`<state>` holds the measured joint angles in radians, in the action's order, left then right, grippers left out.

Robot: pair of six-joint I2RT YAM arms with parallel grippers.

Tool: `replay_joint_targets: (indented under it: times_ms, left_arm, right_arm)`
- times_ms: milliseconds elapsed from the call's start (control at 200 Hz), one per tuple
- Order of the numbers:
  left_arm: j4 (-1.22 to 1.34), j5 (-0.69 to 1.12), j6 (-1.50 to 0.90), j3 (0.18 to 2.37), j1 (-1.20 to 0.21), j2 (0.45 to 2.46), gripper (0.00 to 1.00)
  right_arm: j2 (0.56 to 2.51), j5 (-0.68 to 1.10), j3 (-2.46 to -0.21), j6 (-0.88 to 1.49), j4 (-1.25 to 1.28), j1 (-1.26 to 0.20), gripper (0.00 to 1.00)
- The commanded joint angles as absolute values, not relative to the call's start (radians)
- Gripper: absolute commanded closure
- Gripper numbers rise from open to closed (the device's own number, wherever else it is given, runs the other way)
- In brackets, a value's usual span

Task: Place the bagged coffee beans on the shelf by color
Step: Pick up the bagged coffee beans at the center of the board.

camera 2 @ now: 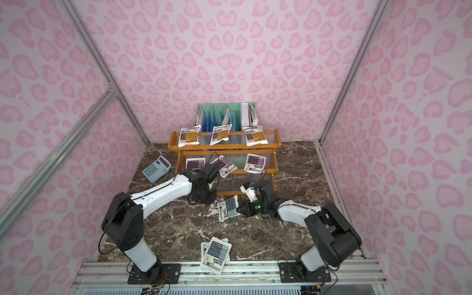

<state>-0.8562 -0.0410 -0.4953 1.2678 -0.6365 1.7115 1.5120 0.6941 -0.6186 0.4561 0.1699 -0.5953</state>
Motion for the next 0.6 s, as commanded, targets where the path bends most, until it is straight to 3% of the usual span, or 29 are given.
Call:
replay_joint_targets:
  times_ms: [0,290,460,540,595]
  left_arm:
    - [-0.876,-0.072,-0.508,1.246,-0.659,1.69,0.72]
    - [-0.884,-0.031,-0.511,1.189,-0.711,1.583,0.65]
    - [-0.852,0.014,-0.451,1.119,-0.711,1.435,0.61]
    - [-0.808,0.078,-0.402,1.074,-0.711,1.357,0.58]
    - [-0.774,0.129,-0.368,1.047,-0.709,1.304,0.5]
  right_arm:
    - [1.508,0.701,-0.617,0.433,0.155,-0.595,1.0]
    - [1.459,0.758,-0.61,0.351,0.048,-0.593,1.0]
    - [1.397,0.884,-0.576,0.298,0.0,-0.556,1.0]
    - [1.367,0.956,-0.572,0.283,-0.005,-0.545,1.0]
    - [1.35,1.006,-0.572,0.285,0.007,-0.546,1.0]
